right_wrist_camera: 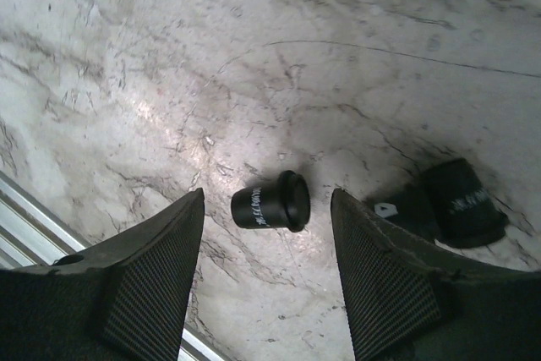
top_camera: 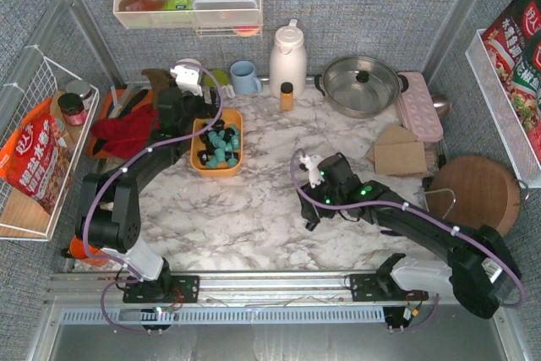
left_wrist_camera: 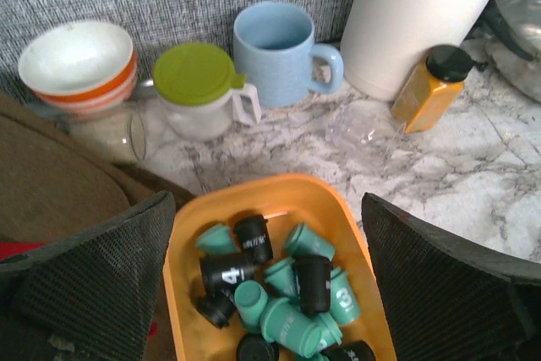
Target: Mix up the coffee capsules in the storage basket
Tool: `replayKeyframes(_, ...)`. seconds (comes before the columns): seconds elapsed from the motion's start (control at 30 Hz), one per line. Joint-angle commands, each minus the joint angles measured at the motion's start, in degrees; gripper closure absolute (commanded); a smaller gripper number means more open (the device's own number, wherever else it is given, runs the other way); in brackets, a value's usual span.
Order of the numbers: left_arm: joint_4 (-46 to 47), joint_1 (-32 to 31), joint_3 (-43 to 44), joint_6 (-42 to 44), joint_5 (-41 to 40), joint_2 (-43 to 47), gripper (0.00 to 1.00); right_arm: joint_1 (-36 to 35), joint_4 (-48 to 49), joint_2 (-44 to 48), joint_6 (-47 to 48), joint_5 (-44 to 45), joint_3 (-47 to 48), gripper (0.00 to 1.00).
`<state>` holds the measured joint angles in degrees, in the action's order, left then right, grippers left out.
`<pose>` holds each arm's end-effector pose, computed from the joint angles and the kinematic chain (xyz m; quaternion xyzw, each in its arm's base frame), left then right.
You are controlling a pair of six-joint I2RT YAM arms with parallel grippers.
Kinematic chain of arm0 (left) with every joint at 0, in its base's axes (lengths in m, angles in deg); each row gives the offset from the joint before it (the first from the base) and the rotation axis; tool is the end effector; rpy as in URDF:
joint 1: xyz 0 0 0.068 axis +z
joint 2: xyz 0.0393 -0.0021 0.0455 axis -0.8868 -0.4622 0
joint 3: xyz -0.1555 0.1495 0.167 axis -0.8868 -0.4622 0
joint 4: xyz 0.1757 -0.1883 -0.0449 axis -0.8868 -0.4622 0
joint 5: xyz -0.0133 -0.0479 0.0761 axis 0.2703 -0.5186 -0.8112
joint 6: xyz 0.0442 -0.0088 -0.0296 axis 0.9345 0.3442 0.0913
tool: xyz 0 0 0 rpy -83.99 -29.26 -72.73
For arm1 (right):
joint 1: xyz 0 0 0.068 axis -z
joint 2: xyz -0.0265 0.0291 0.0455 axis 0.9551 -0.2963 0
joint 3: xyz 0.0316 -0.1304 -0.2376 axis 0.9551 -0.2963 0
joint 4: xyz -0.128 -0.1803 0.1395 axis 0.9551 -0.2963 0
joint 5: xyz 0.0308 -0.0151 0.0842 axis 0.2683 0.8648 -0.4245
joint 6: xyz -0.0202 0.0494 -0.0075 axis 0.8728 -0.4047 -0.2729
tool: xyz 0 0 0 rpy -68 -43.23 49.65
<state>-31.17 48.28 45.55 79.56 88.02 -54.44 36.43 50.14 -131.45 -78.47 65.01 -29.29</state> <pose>0.3714 -0.0985 0.2860 0.1040 0.7254 -0.1537 0.6628 0.1896 0.1453 0.2166 -0.2586 0.8877 0.1945 0.3275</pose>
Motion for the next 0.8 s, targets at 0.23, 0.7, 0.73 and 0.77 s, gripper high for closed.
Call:
replayKeyframes(0.23,-1.9,0.2,-1.2,-4.9,-1.4,1.1,0.01,-7.5,0.5,-8.8,1.3,7.1,1.9,0.31)
replayKeyframes(0.7,-1.7,0.2,-1.2,-6.3,-0.1,0.7,0.01,-13.2,-5.6,-15.0,-8.5,24.7,4.3,0.32)
replayKeyframes(0.73,-1.7,0.2,-1.2,-6.5,0.0,0.7,0.01,-13.2,-5.8,-14.9,-8.8,25.1,4.2,0.33)
replayKeyframes(0.77,-1.6,0.2,-1.2,-6.6,0.1,0.6,0.01,-13.2,-5.9,-14.8,-9.2,25.4,4.1,0.35)
